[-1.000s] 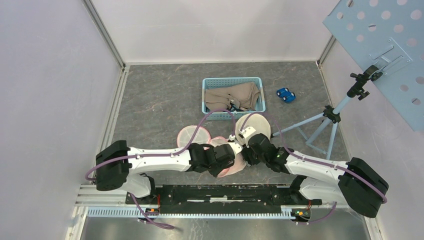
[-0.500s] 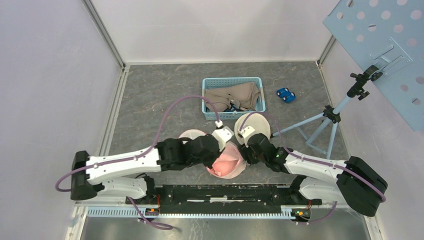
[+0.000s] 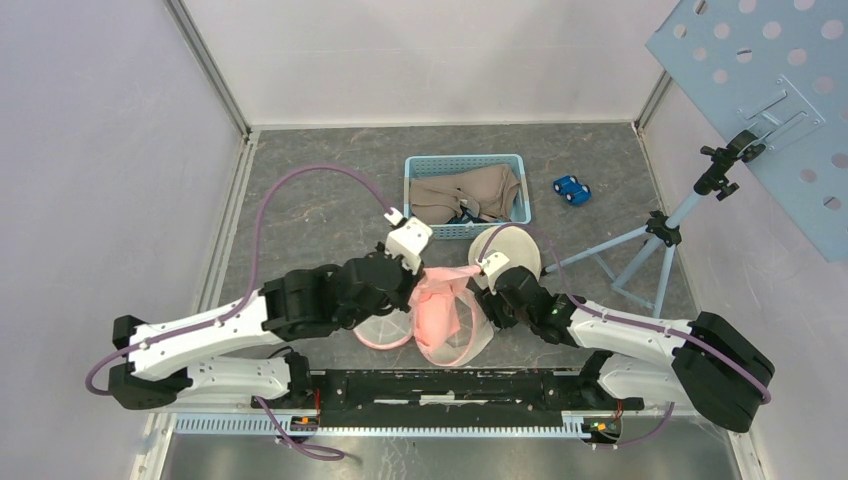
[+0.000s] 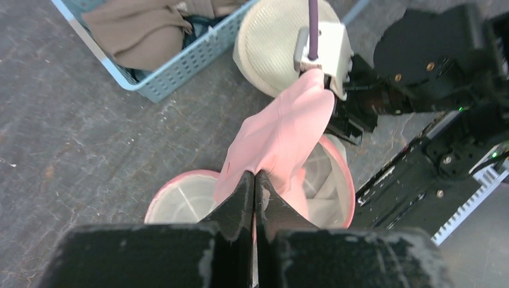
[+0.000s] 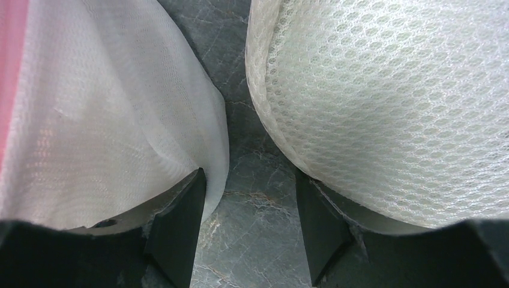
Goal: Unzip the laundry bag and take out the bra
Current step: Pick up the bra from the laundry bag.
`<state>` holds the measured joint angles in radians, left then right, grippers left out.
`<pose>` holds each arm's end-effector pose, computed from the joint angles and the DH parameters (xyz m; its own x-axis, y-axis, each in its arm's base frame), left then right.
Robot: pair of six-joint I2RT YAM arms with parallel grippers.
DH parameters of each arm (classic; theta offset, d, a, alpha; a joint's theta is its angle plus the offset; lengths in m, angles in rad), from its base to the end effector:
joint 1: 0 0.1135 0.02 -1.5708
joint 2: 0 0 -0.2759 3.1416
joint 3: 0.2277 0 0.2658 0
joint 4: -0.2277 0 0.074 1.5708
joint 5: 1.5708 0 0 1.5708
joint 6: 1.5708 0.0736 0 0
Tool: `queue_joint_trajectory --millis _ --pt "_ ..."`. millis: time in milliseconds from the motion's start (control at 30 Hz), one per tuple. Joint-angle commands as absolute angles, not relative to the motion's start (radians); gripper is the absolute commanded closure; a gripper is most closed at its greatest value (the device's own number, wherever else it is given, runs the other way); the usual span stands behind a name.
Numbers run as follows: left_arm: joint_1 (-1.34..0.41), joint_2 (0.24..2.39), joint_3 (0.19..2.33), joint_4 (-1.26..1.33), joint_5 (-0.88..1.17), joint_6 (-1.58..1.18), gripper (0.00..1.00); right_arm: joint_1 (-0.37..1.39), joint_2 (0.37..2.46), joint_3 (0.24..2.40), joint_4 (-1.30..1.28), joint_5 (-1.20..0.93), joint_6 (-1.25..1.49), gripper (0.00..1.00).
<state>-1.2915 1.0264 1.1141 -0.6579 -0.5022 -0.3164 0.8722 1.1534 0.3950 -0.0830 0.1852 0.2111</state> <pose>0.1020 -0.2271 0.3572 -0.3688 0.2968 -0.8809 0.6483 0.7613 -0.0150 0.1615 0.1712 0.1221 -0.6100 -0.4061 -0.6804 -0.5583 0.8296 0.0054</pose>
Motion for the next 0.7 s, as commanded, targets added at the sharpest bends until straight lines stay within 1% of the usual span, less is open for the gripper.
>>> queue_joint_trajectory --millis 0,300,400,500,667 --pt "-1.293 0.975 1.189 -0.628 -0.616 -0.358 0.98 0.869 1.167 0.387 -0.075 0.192 0.191 0.37" --pt "-1.282 0.984 1.266 -0.616 -0.609 -0.305 0.98 0.868 1.136 0.424 -0.096 0.16 0.167 0.37" --pt "-1.254 0.997 1.316 -0.636 -0.549 -0.281 0.98 0.868 1.109 0.442 -0.106 0.132 0.159 0.37" --pt "-1.247 1.02 1.348 -0.665 -0.5 -0.267 0.98 0.868 1.066 0.478 -0.132 0.106 0.146 0.35" --pt "-1.245 1.025 1.342 -0.683 -0.436 -0.275 0.98 0.869 0.981 0.576 -0.202 0.05 0.086 0.3"
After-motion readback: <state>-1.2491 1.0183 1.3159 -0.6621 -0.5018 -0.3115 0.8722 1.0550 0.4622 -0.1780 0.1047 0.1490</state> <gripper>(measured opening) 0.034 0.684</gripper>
